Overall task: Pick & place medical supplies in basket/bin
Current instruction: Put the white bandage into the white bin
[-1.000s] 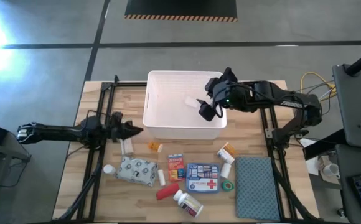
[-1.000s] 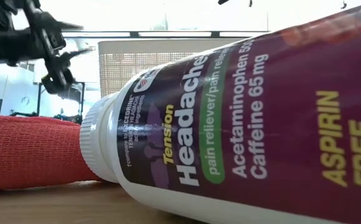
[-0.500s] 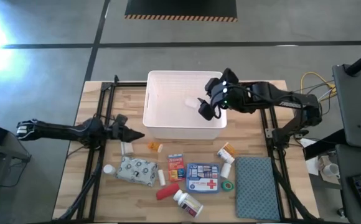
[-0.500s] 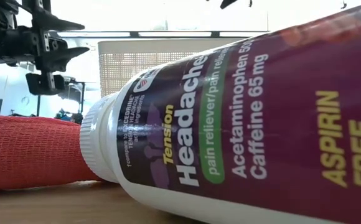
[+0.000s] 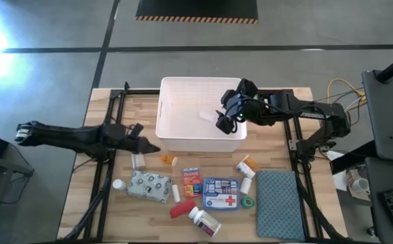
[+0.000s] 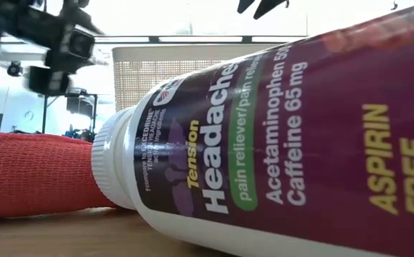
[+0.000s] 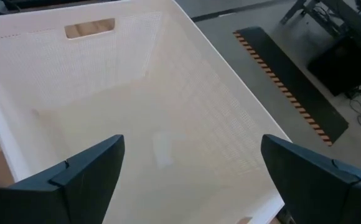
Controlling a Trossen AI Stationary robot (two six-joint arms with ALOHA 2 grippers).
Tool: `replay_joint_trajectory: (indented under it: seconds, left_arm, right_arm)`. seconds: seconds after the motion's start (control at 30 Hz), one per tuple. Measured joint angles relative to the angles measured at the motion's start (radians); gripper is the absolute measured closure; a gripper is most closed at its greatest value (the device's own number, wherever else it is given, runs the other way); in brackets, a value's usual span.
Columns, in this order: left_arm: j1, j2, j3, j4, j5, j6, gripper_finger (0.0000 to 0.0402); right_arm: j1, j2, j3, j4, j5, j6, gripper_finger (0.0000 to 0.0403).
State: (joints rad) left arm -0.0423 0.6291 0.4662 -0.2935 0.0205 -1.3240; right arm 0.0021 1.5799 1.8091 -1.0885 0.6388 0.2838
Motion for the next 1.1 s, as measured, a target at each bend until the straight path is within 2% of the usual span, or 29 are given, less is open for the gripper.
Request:
replay_joint_trajectory:
  seconds: [0.1,0.17,0.27,0.33,0.43,0.5,0.6,0.7,1.0,1.1]
  left_arm:
    - [-0.018,0.103,0.238,-0.561,-0.107,0.043,0.0238]
    - [-0.033,0.185,0.359,-0.828,-0.189,0.045,0.0238]
    - [-0.04,0.288,0.487,-1.066,-0.248,0.038,0.0238]
    - [-0.04,0.346,0.513,-1.166,-0.261,0.015,0.0238]
    - [-0.041,0.414,0.475,-1.228,-0.261,-0.016,0.0238]
    - [-0.041,0.44,0.416,-1.243,-0.248,-0.105,0.0238]
    - [-0.041,0.462,0.326,-1.192,-0.177,-0.261,0.0238]
    - [-0.044,0.456,0.264,-1.097,-0.15,-0.309,0.0238]
    - [-0.064,0.478,0.335,-1.07,-0.265,-0.285,0.0238]
    - [-0.064,0.489,0.325,-1.059,-0.267,-0.284,0.0238]
  right_arm:
    - [0.0,0.0,0.0,0.0,0.0,-0.007,0.0035]
    - [0.0,0.0,0.0,0.0,0.0,-0.007,0.0035]
    - [0.0,0.0,0.0,0.001,0.0,-0.019,0.0035]
    - [0.0,0.0,0.0,0.002,-0.001,-0.022,0.0035]
    - [0.0,0.0,0.0,0.003,0.0,-0.022,0.0035]
    - [0.0,0.0,0.0,0.003,0.0,-0.021,0.0035]
    - [0.0,0.0,0.0,0.003,-0.001,-0.018,0.0035]
    - [0.0,0.0,-0.001,0.003,-0.001,-0.019,0.0035]
    - [0.0,0.0,-0.002,0.001,-0.003,-0.025,0.0035]
    - [0.0,0.0,-0.004,0.001,-0.003,-0.025,0.0035]
